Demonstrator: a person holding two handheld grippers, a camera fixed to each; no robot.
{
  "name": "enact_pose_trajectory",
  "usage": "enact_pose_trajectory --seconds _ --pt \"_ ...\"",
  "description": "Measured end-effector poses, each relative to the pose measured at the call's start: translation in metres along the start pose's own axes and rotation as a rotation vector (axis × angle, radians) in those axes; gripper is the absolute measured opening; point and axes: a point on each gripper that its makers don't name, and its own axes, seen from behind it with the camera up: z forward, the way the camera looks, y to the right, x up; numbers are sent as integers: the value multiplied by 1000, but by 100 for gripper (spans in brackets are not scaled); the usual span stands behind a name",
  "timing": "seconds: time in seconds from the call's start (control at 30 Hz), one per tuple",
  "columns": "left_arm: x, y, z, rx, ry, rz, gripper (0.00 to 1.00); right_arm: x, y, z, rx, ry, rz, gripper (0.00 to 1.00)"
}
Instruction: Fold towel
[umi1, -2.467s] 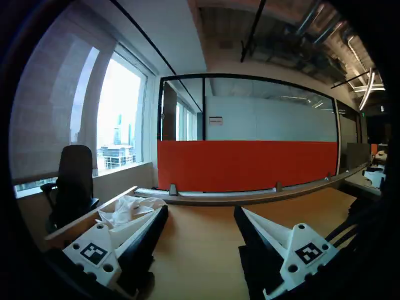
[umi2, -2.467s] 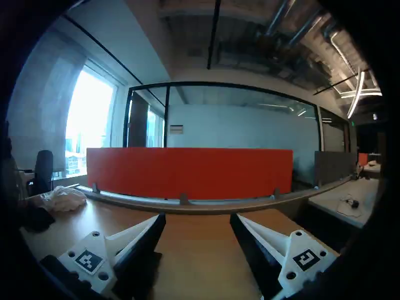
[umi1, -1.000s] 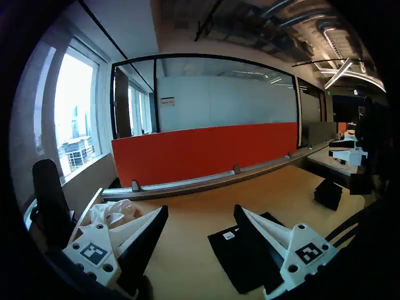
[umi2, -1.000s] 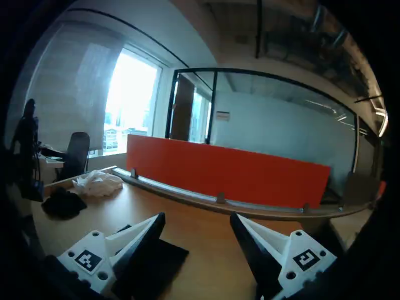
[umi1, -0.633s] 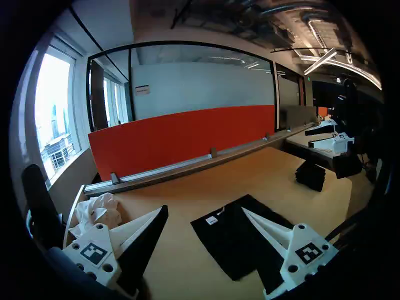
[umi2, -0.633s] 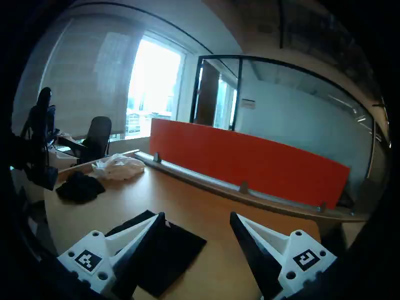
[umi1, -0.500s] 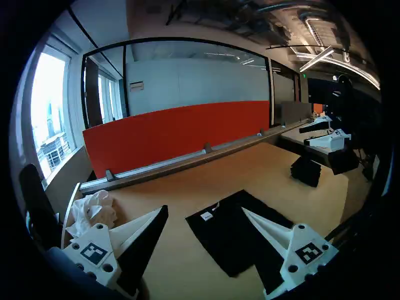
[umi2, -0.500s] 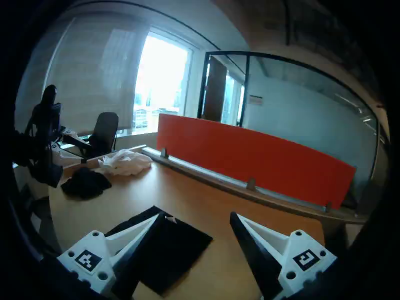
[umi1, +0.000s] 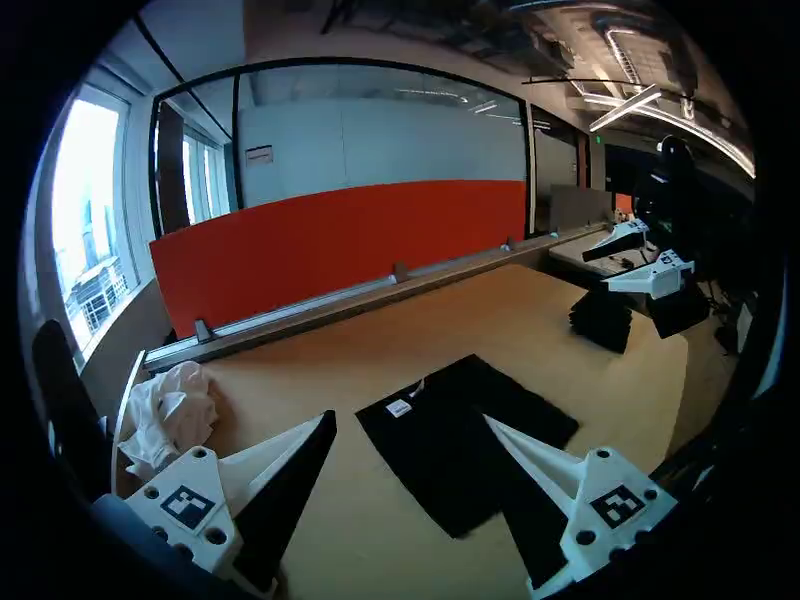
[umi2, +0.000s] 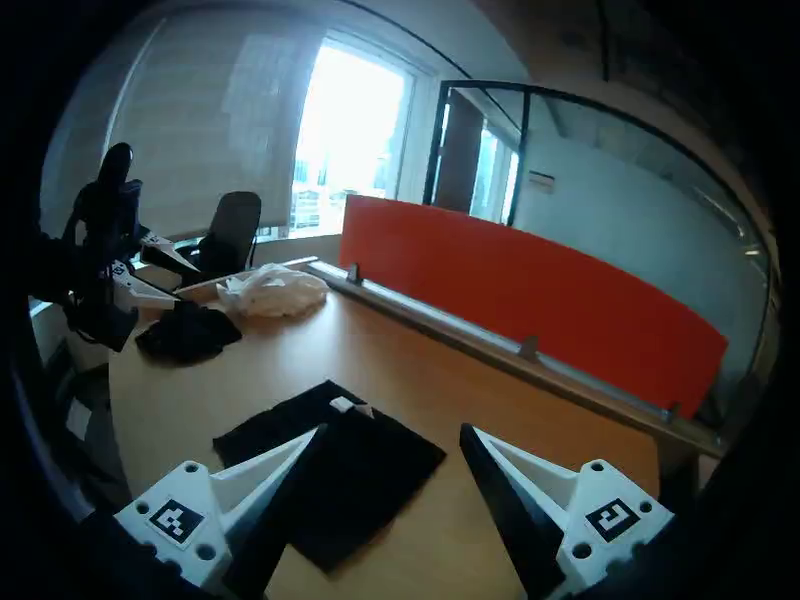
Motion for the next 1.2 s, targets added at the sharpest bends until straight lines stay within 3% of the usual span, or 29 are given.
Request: enact_pose_trajectory --seconds 0.6,1.2 --pt "-61 25 21 -53 -82 1 98 -63 -31 26 60 -88 -17 100" --pt "-129 51 50 -137 -191 42 98 -138 -54 46 103 -188 -19 100"
